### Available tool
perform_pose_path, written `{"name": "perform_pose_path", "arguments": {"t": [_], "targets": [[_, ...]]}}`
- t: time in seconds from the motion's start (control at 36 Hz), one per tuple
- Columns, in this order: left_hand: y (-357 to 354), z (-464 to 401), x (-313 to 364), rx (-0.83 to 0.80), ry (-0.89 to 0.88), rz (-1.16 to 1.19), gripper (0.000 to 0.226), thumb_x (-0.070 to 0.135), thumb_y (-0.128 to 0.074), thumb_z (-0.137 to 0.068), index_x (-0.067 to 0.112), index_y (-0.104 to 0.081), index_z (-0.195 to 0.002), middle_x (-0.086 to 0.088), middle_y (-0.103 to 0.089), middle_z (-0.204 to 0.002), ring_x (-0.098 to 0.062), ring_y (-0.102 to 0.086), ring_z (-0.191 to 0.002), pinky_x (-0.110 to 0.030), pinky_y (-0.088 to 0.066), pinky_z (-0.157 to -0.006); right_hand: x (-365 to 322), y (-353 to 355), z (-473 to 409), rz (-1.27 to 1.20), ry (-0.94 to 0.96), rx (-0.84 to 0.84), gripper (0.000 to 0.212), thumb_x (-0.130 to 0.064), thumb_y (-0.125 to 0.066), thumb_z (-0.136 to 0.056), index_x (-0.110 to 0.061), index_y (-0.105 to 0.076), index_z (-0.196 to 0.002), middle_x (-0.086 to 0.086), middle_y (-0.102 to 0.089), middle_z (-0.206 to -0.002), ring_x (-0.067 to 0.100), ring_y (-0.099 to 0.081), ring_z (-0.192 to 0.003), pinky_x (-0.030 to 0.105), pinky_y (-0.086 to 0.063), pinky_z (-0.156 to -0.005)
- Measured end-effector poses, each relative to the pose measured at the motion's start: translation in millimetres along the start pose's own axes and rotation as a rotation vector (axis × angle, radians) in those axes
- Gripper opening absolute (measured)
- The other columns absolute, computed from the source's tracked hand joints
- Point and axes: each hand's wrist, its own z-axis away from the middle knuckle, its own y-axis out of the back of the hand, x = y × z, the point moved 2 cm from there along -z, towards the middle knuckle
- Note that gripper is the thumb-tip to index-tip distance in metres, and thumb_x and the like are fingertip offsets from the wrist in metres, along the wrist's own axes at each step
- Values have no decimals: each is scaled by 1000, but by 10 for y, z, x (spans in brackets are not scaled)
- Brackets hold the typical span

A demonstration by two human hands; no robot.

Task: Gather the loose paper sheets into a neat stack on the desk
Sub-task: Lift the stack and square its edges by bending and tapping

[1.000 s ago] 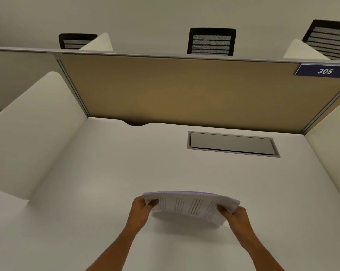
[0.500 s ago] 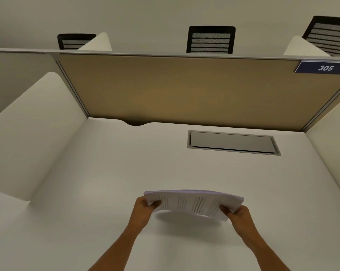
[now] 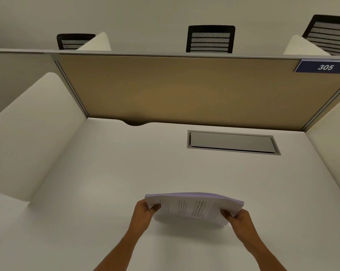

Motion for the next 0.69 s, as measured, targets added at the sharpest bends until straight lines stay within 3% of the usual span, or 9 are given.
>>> {"name": "perform_pose_path", "arguments": {"t": [0.11,0.25,0.36,0.47,0.58,0.69], "targets": [[-9,-3,-90,-50,9,-38,26,2,-69,-88,13,-70,-111,-2,-76,-98,-13,-70,-91,-20,-54,-78,63,-37,25,24,-33,-14,12,-11,-68,-94,-14,-71,-105,-3,-78,-91,10,-71,-85,13,-52,-58],[5,-17,-92,-43,11,-64,24,2,-69,-88,13,-72,-109,-2,-76,-97,-17,-71,-92,-19,-54,-76,60,-18,10,81,-43,-19,9,-13,-65,-96,-11,-74,-97,-1,-77,-84,16,-71,-81,16,-50,-61],[64,-20,-6,-26,-13,-73,19,2,-68,-88,18,-72,-99,3,-76,-90,-15,-72,-89,-27,-58,-79,-106,30,22,135,0,-15,16,-12,-65,-96,-19,-74,-84,-3,-77,-80,22,-72,-80,15,-52,-55],[180,-42,178,1,-75,-10,29,0,-71,-85,27,-71,-96,6,-79,-87,-8,-74,-86,-18,-56,-69,-376,141,-8,272,80,-44,21,-17,-68,-94,-29,-72,-78,-8,-77,-78,16,-73,-78,13,-49,-58],[304,-92,425,-16,-186,-41,35,5,-77,-81,25,-68,-108,-2,-76,-89,-10,-72,-80,-19,-57,-69,-702,275,-68,458,179,-85,32,-20,-68,-94,-40,-69,-69,-16,-73,-67,0,-68,-62,12,-47,-55],[322,-152,651,-74,-268,-168,29,12,-79,-80,33,-71,-97,7,-76,-88,-2,-70,-85,-13,-54,-73,-1068,354,-74,621,283,-125,34,-22,-65,-95,-48,-67,-73,-20,-71,-69,0,-68,-62,10,-46,-51]]}}
